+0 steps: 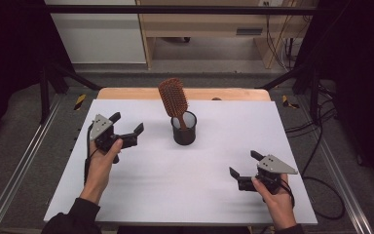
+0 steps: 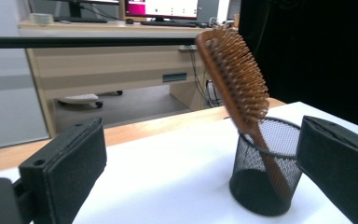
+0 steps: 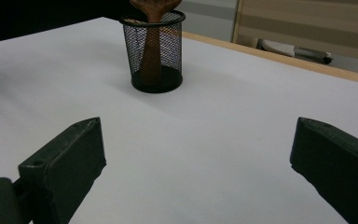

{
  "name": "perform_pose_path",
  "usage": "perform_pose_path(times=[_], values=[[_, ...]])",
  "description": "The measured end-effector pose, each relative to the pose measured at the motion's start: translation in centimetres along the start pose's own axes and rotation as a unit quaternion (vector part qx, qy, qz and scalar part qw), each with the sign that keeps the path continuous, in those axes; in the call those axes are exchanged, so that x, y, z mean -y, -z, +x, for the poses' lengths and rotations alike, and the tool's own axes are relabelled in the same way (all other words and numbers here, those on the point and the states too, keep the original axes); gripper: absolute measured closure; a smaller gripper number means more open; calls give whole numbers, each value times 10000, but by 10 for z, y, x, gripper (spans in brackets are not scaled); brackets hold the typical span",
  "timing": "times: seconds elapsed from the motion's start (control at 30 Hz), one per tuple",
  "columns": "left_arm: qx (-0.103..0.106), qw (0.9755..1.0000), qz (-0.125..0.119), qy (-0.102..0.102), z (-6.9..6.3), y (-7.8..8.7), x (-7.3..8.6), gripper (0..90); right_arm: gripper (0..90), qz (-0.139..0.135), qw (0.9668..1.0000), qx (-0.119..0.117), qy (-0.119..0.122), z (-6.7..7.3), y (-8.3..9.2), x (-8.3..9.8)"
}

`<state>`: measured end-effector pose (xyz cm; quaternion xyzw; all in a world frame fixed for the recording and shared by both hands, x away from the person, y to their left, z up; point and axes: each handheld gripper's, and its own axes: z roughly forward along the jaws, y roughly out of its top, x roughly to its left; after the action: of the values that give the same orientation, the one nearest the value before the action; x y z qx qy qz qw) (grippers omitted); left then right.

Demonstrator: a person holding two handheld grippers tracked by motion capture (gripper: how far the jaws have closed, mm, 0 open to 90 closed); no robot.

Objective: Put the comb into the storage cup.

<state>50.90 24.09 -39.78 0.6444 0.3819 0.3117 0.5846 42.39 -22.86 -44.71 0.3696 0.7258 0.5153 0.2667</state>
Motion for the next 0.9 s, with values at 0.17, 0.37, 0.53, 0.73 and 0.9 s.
perform_pose_path(times=[0.17, 0.37, 0.53, 0.73, 0.9], values=[[-45, 9999, -81, 56, 6, 24, 6, 18, 40, -55, 10000, 67, -25, -3, 3, 0], [-99, 9999, -93, 72, 7, 46, 15, 20, 43, -173, 9997, 164, -59, -7, 6, 1], [-167, 9998, -110, 52, 8, 61, 22, 19, 45, -307, 9992, 258, -30, -11, 8, 2], [-135, 9998, -117, 98, 4, 76, 30, 20, 45, -457, 9984, 343, -9, -15, 11, 3], [-93, 9997, -116, 201, 2, 88, 38, 21, 45, -574, 9975, 406, -63, -20, 13, 4]])
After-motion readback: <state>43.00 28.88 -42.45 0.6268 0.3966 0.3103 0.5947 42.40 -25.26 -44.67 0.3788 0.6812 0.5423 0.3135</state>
